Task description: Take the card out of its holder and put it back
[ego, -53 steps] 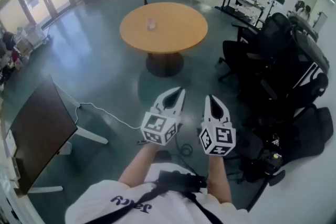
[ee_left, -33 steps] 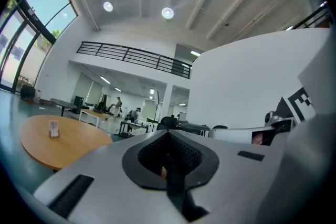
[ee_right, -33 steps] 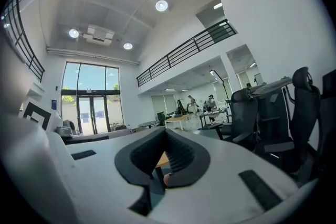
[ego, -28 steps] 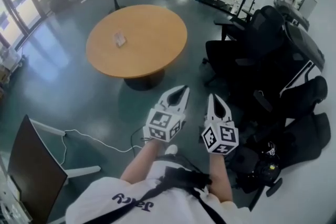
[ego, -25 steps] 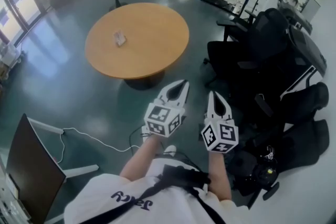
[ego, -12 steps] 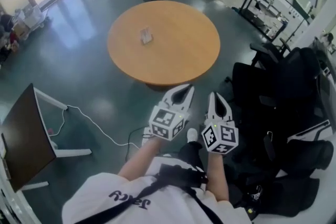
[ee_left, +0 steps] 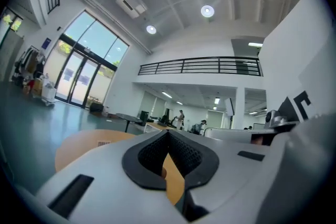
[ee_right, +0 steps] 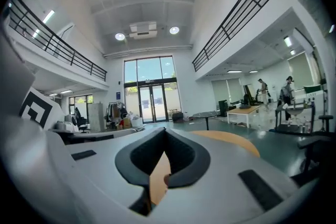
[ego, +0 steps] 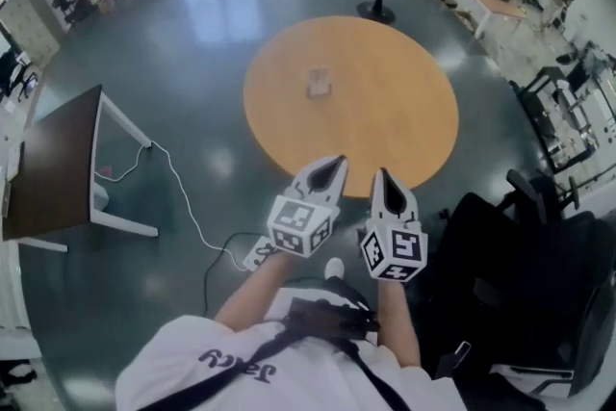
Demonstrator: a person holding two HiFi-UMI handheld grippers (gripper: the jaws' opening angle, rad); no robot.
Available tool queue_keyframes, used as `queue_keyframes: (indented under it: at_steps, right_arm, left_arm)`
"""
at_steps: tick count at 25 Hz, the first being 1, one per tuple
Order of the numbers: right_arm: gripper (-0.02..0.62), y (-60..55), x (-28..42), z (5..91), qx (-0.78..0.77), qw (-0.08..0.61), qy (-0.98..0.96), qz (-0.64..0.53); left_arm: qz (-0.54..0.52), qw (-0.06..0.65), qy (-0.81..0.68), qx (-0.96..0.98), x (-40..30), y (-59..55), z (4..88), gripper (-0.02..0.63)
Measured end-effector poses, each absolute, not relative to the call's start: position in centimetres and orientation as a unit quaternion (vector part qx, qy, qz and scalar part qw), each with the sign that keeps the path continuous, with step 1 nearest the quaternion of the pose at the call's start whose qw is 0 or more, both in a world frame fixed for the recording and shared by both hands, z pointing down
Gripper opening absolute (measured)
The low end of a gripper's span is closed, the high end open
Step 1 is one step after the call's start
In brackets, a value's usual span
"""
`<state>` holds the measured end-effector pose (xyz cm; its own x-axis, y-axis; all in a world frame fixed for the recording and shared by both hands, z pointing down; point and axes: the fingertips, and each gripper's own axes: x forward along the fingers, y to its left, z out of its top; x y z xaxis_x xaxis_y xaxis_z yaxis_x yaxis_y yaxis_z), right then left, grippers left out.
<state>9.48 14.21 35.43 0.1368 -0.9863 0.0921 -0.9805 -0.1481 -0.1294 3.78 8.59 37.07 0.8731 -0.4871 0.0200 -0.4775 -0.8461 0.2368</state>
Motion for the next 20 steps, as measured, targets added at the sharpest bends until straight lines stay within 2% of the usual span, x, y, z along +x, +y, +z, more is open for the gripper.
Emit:
queue_keyframes:
  at_steps: [7, 20]
  right_arm:
    - [0.020, 9.5, 13.5, 35.8, -0.697, 0.012, 0.712, -0.090]
    - [0.020, 1.4, 13.9, 37.7, -0.636, -0.014, 0.764, -0.106]
  left_arm:
    - [-0.024, 0.114, -0.339, 0.934, 5.9, 4.8, 37.0, 0.011]
    - [-0.006, 0.101, -0.407, 0.908, 5.7, -1.3, 38.3, 0.010]
